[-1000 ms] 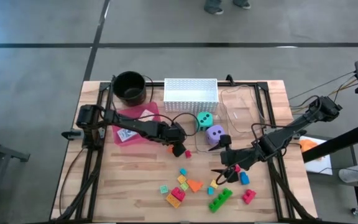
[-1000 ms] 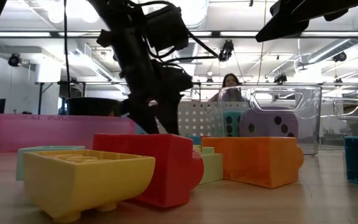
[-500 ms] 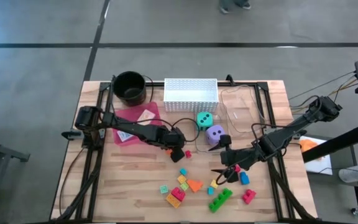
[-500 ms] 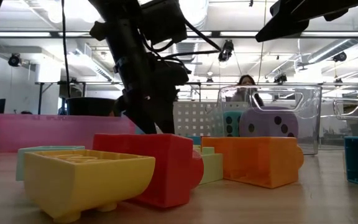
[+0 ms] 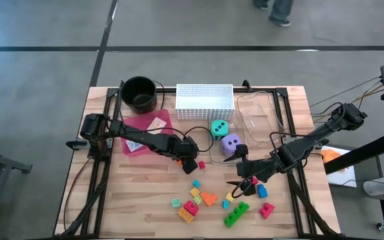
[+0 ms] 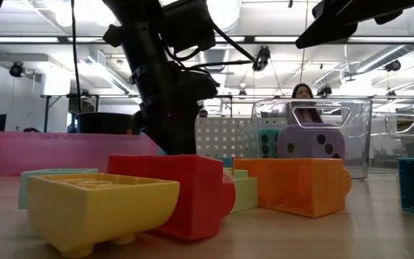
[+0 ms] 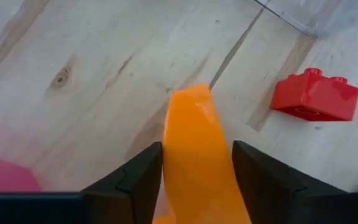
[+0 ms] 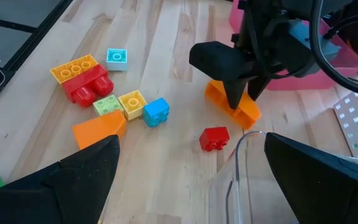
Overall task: Pick & Place Toys
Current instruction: Put the top big orange game piece into the white bin
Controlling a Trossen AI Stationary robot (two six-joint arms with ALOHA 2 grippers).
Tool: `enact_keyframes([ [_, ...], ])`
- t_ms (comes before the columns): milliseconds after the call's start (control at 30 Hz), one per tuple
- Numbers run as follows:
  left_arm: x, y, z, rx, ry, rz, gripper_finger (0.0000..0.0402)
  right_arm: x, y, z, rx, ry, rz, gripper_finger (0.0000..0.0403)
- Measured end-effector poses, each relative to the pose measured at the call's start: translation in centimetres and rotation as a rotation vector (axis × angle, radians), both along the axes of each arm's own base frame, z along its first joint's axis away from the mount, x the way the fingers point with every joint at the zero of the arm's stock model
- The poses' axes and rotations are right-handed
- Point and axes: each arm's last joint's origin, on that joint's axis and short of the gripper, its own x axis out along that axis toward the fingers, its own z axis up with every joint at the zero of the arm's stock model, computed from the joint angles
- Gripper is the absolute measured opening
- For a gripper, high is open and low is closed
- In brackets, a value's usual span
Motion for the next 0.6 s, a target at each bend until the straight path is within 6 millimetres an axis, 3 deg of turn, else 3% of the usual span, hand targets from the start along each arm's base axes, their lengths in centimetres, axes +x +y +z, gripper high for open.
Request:
enact_keyframes([
  [400, 0.01, -0.23, 0.01, -0.057, 0.002, -0.025, 0.0169, 0.00, 0.00, 0.00, 0.000, 0.000, 0.000, 0.0400],
  [600, -0.12, -1.01, -0.01, -0.096, 0.021, -0.128, 0.0190, 0.00, 0.01, 0.00, 0.000, 0.000, 0.000, 0.0400],
])
